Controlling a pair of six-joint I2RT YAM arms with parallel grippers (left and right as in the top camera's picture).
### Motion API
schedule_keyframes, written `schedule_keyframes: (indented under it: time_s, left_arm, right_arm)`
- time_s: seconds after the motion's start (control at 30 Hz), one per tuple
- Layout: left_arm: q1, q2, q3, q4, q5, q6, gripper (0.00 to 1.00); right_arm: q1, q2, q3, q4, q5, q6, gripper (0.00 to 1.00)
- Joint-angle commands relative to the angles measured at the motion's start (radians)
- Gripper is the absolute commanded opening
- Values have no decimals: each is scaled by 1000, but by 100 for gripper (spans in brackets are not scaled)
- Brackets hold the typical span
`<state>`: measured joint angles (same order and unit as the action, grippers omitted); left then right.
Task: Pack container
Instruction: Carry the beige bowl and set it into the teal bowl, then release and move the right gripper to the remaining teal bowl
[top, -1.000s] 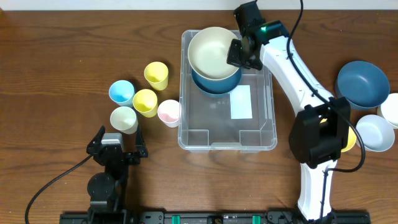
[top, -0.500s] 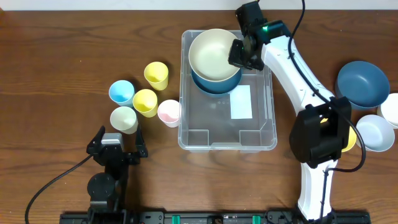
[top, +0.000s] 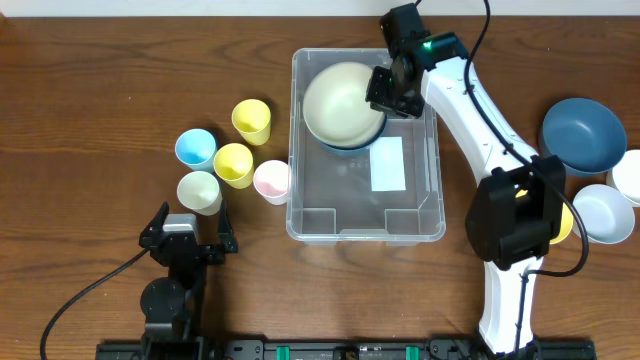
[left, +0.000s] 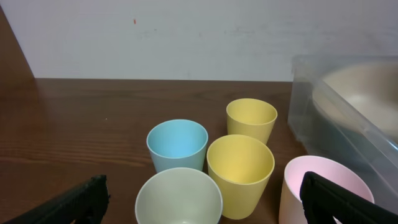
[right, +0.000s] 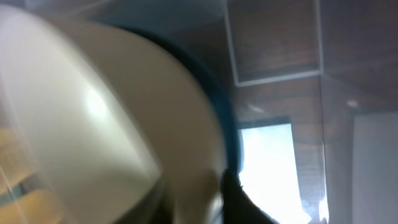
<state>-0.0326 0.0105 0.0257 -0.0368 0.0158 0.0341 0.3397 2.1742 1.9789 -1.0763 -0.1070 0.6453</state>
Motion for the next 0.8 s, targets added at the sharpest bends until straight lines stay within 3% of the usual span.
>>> schedule_keyframes:
  time_s: [0.0,0.03,0.1,0.4,0.47,0.57,0.77]
  left_arm:
    - [3,0,-22,-32,-1,14,98]
    - [3,0,-22,-33,-1,14,98]
    - [3,0,-22,-32,-1,14,98]
    - [3,0,-22,-32,-1,14,98]
    - [3,0,-22,-32,-1,14,98]
    - [3,0,-22,-32,-1,14,98]
    - [3,0,-22,-32,-1,14,98]
  right_arm:
    - [-9,5,-1,-7,-13,-3,55]
    - [-9,5,-1,-10,-13,-3,65]
    - [-9,5,-1,-10,-13,-4,73]
    - [-29,-61,90,-26,-1,-87,79]
    - [-40,-99,133,-46,23,-94,85]
    - [-69,-161,200,-103,117,-93,99]
    - [-225,-288,236,-259,355,40,99]
